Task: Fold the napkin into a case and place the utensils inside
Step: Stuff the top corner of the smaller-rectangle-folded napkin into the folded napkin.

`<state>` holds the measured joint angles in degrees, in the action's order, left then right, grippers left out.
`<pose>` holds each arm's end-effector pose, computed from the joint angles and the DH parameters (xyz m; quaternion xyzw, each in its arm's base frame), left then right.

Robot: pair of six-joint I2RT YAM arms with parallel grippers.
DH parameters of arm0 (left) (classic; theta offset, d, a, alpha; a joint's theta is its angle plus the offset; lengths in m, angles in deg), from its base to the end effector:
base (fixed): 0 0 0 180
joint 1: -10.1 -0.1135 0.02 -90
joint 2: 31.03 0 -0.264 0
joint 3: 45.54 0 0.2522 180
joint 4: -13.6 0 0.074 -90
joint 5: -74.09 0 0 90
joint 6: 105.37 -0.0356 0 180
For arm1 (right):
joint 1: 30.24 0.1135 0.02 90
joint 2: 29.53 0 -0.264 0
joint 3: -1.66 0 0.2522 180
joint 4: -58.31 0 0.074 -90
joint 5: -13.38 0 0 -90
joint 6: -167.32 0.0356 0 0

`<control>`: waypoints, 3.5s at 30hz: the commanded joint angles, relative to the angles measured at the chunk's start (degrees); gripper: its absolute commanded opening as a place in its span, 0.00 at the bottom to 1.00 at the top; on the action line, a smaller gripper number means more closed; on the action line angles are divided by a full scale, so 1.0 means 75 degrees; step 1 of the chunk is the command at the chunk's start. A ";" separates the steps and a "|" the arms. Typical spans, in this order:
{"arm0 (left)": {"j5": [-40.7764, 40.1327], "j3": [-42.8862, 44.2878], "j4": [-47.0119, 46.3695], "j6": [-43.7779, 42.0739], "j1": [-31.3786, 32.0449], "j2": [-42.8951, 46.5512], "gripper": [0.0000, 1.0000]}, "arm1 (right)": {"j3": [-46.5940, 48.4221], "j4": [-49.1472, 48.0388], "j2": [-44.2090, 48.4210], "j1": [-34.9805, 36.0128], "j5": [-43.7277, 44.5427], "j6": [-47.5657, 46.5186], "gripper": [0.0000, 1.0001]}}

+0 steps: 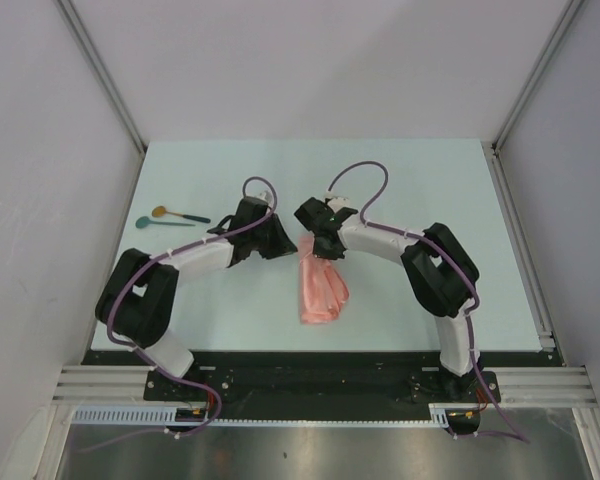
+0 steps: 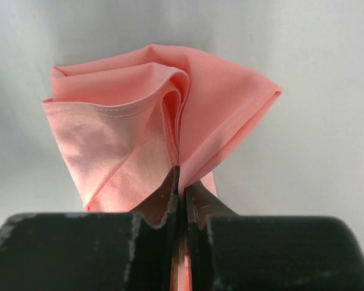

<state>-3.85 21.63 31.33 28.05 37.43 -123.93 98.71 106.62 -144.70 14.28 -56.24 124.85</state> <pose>0.2982 -0.1625 0.1928 -0.0868 0.9104 -0.3061 0.2645 0.3045 0.2821 0.1756 0.0614 0.9622 0.0244 0.2642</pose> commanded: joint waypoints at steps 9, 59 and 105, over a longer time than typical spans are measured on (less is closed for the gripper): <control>-0.0260 -0.1799 -0.0412 0.1066 -0.0234 0.1625 0.23 | 0.2336 0.2576 -0.1634 0.0932 0.1981 0.0623 0.01; 0.3150 -0.1051 0.1030 -0.0504 -0.3199 0.0962 0.21 | 0.0147 -0.1335 0.0180 0.0944 -0.0138 -0.0536 0.35; 0.3584 0.2265 0.1909 -0.1477 -0.1301 -0.1581 0.55 | -0.4402 -0.9257 0.0861 -0.1048 -0.5892 -0.0736 0.24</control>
<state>20.85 34.65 44.81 19.04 26.24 -134.49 66.16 45.92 -136.42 7.22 -94.99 118.90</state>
